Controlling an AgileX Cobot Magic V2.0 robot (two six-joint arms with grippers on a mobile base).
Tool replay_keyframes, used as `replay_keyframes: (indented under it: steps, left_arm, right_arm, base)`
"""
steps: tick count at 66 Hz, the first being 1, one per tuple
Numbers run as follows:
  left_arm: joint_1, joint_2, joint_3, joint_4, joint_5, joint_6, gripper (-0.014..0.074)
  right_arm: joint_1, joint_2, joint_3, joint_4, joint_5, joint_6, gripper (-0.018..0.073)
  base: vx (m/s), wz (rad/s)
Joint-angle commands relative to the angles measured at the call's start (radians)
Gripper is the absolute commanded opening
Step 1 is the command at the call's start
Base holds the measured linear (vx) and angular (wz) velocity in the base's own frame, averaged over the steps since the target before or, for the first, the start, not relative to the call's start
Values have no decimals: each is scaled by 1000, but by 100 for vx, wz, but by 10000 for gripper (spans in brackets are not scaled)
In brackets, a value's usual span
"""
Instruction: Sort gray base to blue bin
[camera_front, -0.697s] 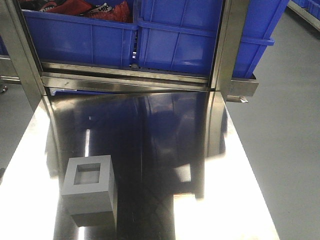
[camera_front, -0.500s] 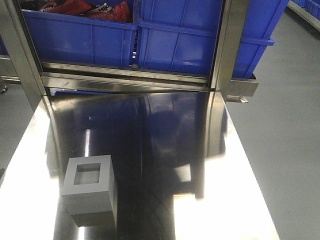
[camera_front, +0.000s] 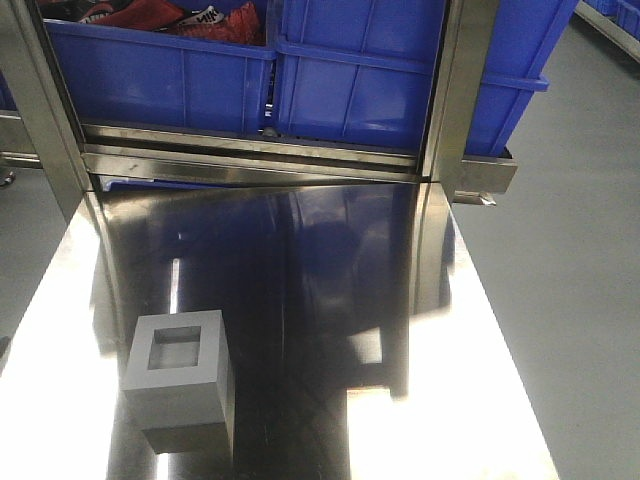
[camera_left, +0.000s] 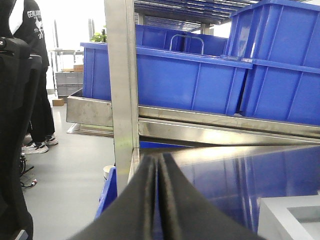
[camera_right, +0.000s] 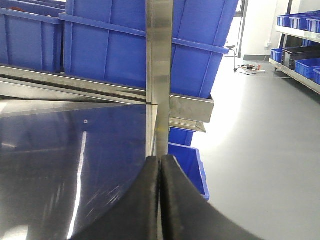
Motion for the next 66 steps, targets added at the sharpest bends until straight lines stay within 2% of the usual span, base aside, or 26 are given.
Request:
replay_keyframes:
  steps: [1, 66]
  left_arm:
    - [-2, 11, 29, -10, -72, -5, -6]
    - [-2, 12, 4, -10, -101, -8, -6]
  right_arm:
    - [-5, -11, 14, -11, -78, -5, -9]
    - [-5, -11, 14, -11, -78, -5, -9]
  base:
    - [0, 0]
    - [0, 0]
